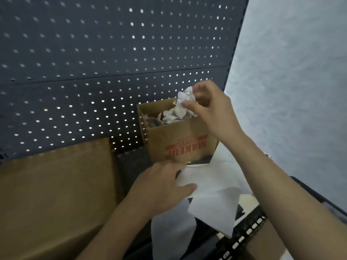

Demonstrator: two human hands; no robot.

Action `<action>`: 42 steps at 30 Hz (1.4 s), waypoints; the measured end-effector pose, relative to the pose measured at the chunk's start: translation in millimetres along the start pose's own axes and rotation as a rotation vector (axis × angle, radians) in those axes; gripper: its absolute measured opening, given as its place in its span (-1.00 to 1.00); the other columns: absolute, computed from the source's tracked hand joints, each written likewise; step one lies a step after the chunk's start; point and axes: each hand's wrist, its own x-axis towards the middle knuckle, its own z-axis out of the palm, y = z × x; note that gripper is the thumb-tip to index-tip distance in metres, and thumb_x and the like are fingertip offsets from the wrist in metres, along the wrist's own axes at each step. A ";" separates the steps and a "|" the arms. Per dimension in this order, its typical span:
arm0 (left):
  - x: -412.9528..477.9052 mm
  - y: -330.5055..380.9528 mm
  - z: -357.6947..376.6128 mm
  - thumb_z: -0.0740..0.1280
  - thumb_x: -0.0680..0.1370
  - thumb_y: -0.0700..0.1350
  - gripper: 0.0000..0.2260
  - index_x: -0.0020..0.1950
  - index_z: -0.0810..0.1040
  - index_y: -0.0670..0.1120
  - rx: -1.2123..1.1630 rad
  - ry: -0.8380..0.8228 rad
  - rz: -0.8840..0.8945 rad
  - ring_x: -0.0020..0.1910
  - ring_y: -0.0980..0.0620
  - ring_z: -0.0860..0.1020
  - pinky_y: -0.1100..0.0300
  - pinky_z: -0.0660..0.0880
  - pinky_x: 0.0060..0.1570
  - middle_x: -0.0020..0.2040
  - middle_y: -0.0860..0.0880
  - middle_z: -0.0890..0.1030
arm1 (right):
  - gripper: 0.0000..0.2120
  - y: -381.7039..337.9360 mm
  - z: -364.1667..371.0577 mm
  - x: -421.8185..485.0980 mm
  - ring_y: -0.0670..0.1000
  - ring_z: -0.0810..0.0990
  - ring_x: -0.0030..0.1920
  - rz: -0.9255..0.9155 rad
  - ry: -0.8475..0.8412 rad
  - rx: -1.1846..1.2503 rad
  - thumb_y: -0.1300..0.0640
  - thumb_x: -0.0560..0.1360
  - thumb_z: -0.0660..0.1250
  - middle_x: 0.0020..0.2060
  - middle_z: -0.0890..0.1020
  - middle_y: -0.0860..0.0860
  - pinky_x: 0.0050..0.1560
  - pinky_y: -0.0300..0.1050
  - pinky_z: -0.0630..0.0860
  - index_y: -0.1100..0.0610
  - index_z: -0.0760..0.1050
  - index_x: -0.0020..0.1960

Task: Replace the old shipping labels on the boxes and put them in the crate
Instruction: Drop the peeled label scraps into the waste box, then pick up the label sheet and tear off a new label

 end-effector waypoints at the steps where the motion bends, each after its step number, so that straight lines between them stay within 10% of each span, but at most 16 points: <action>1: 3.1 4.9 6.9 0.32 0.43 0.32 -0.57 0.23 0.49 0.19 0.032 -0.050 -0.025 0.18 0.14 0.48 0.07 0.47 0.19 0.22 0.19 0.51 | -0.71 4.7 -1.2 3.4 -0.13 0.62 -0.01 0.009 0.012 -0.001 0.01 0.45 0.49 -0.04 0.65 -0.10 0.08 -0.05 0.57 0.03 0.48 0.09; 5: 11.0 12.9 25.2 0.36 0.40 0.32 -0.27 0.51 0.22 0.18 0.151 -0.115 -0.005 0.44 0.14 0.23 0.12 0.28 0.33 0.49 0.21 0.24 | -0.74 22.7 2.7 11.8 -0.08 0.62 -0.04 0.020 -0.024 -0.092 0.01 0.45 0.48 -0.02 0.66 -0.06 0.06 -0.02 0.58 -0.02 0.51 0.08; 9: 16.7 12.9 30.5 0.34 0.50 0.13 -0.51 0.41 0.36 0.10 0.219 -0.082 0.044 0.37 0.06 0.31 0.06 0.39 0.27 0.39 0.10 0.37 | -0.77 25.7 10.7 12.8 -0.08 0.60 0.01 0.009 -0.099 -0.198 -0.01 0.53 0.38 0.04 0.66 -0.05 0.14 -0.04 0.53 -0.03 0.53 0.17; 13: 17.1 6.6 30.6 0.24 0.57 -0.01 -0.87 0.08 0.45 0.00 0.242 -0.004 0.131 0.11 0.05 0.47 0.10 0.50 -0.03 0.12 0.07 0.49 | -0.76 24.4 15.4 8.4 -0.13 0.53 -0.11 -0.024 -0.173 -0.323 0.14 0.61 0.19 -0.11 0.65 -0.07 -0.06 -0.55 0.27 0.04 0.61 0.15; 20: 12.9 -14.5 24.7 0.15 0.60 -0.17 -0.71 0.24 0.50 0.09 0.051 0.166 0.110 -0.03 0.08 0.55 0.09 0.56 -0.09 0.04 0.07 0.57 | -0.73 26.2 14.2 13.0 -0.12 0.58 0.04 0.040 -0.137 -0.337 0.07 0.55 0.30 -0.05 0.65 -0.15 0.19 0.03 0.45 -0.09 0.47 0.25; 26: 2.1 -20.2 5.6 0.17 0.58 -0.24 -0.60 0.32 0.42 0.17 -0.103 0.303 0.060 -0.04 0.04 0.56 0.06 0.54 0.00 0.02 0.02 0.56 | -0.90 33.3 14.7 13.4 -0.12 0.56 -0.12 0.005 -0.076 -0.278 0.07 0.48 0.42 -0.16 0.58 -0.21 0.08 0.03 0.52 -0.01 0.61 0.00; 32: -8.8 -24.6 -9.5 0.20 0.58 -0.30 -0.68 0.22 0.52 0.04 -0.203 0.421 0.019 -0.12 0.34 0.48 0.51 0.40 -0.07 -0.09 0.10 0.57 | -0.85 41.3 14.0 12.1 0.08 0.46 0.11 -0.019 -0.031 -0.195 0.06 0.53 0.38 -0.09 0.37 -0.18 0.20 0.02 0.43 0.07 0.70 -0.02; 42: -24.2 -26.3 -22.0 0.19 0.62 -0.19 -0.75 0.21 0.56 0.04 -0.255 0.493 -0.067 -0.13 0.40 0.49 0.57 0.36 -0.20 -0.17 0.26 0.52 | -0.91 28.1 3.5 14.0 -0.08 0.61 -0.09 -0.081 -0.011 -0.196 0.21 0.50 0.41 -0.14 0.63 -0.10 0.04 -0.12 0.55 0.05 0.64 -0.04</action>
